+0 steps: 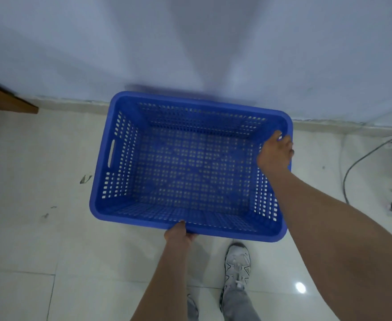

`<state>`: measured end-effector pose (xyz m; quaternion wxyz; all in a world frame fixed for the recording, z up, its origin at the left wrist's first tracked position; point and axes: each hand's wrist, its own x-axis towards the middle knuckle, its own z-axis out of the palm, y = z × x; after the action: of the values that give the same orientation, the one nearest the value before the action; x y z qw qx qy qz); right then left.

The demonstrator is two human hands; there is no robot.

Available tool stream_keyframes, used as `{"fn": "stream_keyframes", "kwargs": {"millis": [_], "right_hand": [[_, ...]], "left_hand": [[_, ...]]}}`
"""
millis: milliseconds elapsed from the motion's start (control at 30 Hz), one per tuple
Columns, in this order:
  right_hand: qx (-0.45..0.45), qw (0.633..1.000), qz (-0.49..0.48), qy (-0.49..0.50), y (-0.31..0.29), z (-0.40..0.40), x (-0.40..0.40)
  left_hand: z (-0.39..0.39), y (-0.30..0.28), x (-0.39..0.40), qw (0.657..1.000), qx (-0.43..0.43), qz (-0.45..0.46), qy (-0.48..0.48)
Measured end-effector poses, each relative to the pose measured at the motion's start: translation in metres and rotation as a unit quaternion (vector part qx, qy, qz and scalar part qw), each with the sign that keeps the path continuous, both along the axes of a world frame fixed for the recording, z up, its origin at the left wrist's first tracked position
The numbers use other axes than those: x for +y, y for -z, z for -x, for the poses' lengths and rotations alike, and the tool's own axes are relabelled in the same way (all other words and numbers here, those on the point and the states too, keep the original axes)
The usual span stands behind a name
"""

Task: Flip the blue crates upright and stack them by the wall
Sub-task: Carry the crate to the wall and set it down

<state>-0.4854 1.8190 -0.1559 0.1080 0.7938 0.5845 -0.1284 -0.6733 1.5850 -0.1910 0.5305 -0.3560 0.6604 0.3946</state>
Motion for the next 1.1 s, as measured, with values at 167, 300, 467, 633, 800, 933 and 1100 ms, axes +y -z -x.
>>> {"fn": "stream_keyframes", "kwargs": {"millis": [167,300,467,633,800,933,1100], "right_hand": [[0.051,0.977,0.101,0.182,0.024,-0.066,-0.041],[0.103,0.961,0.198,0.165,0.031,-0.075,-0.054],[0.120,0.969,0.145,0.161,0.030,-0.078,-0.043],[0.152,0.968,0.132,0.149,0.026,-0.084,-0.019],[0.155,0.966,0.136,0.155,0.025,-0.082,-0.016],[0.162,0.963,0.137,0.166,0.013,-0.074,-0.043],[0.108,0.981,0.159,0.033,-0.051,-0.060,-0.090]], "left_hand": [[-0.001,0.005,-0.002,1.000,-0.002,0.005,-0.010],[-0.005,0.004,-0.001,1.000,0.006,0.001,-0.020],[-0.010,0.007,0.005,1.000,-0.002,-0.017,-0.017],[-0.016,0.011,0.020,0.999,0.011,-0.034,-0.003],[-0.020,-0.004,0.025,0.998,0.040,-0.030,0.044],[-0.024,-0.012,0.018,0.979,0.042,0.037,0.198],[-0.016,-0.075,0.014,0.746,0.182,0.079,0.635]]}}
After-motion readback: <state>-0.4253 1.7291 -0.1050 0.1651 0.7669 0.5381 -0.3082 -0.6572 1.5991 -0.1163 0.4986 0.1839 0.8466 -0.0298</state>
